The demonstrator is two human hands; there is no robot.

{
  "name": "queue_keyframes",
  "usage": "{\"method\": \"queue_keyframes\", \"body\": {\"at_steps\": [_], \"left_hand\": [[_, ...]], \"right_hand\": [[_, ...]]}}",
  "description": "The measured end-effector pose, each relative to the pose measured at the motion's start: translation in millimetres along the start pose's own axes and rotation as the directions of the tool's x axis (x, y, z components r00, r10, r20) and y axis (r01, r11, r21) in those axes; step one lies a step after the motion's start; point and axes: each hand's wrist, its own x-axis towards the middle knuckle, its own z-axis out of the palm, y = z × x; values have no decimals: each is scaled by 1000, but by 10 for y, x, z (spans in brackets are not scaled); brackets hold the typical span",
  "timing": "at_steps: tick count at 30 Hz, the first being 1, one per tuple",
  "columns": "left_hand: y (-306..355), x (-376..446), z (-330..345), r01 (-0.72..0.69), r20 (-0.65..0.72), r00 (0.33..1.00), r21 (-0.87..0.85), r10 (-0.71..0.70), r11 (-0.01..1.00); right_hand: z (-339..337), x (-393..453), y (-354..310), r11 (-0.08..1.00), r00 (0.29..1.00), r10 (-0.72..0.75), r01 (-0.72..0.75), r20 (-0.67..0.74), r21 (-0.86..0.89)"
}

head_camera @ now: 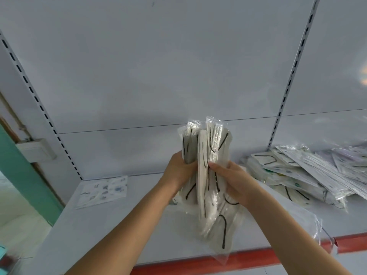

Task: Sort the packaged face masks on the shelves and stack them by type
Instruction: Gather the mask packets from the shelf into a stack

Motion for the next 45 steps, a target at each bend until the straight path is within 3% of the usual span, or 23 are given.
{"method": "queue_keyframes", "body": {"at_steps": [3,6,7,9,10,11,13,14,16,18,24,26,29,31,34,37,41,45], "left_hand": [[84,-10,-81,-11,-135,991,38,16,999],[62,-20,-136,107,-184,976,-48,-114,993],[52,-28,-155,176,-165,964,-185,-207,967],[5,-22,-218,261,-6,949,-551,-316,793],[-25,-32,-263,279,72,948,-654,-310,703],[-56,-48,-299,288,127,952,-679,-279,675],[-105,-79,-301,276,170,961,-562,-217,780],[-115,-102,-281,246,159,968,-460,-194,853],[-139,-126,-239,218,141,974,-342,-180,914],[-130,-136,-241,192,59,981,-270,-183,944],[-37,-199,-510,-60,-182,983,-416,-18,907],[-55,-279,-633,-100,-189,982,-422,20,901],[-213,-416,-817,-106,-164,986,-418,40,902],[-294,-508,-932,-91,-152,988,-402,32,911],[-247,-646,-1081,-115,-206,977,-274,58,955],[-177,-733,-1220,-157,-245,962,-122,123,980],[-375,-812,-1330,-118,-139,985,-99,104,988],[-627,-891,-1262,-17,-75,997,67,22,998]], "right_hand": [[9,-17,47,988,991,130,-128,17,-82],[22,-41,100,976,985,168,-173,-47,-132],[28,-29,127,976,982,160,-172,-96,-135],[36,13,178,981,970,126,-152,-208,-117],[57,19,193,985,962,98,-130,-256,-113],[77,27,204,987,960,64,-101,-273,-122],[119,21,212,984,977,-6,-31,-212,-173],[164,-13,189,976,993,-23,-3,-116,-219],[257,-65,127,942,996,-6,35,89,-333],[310,-76,68,913,979,24,61,201,-404],[397,-44,92,916,966,56,51,253,-398],[479,-48,162,901,961,70,54,267,-430],[630,-22,280,889,987,-59,119,147,-441],[780,-51,318,912,982,-116,165,148,-377],[994,-81,404,926,957,-91,183,275,-330],[1117,-73,354,910,948,-145,241,285,-337],[1180,-33,286,928,912,-211,301,353,-221],[1253,40,348,940,909,-116,230,401,-251]]}}
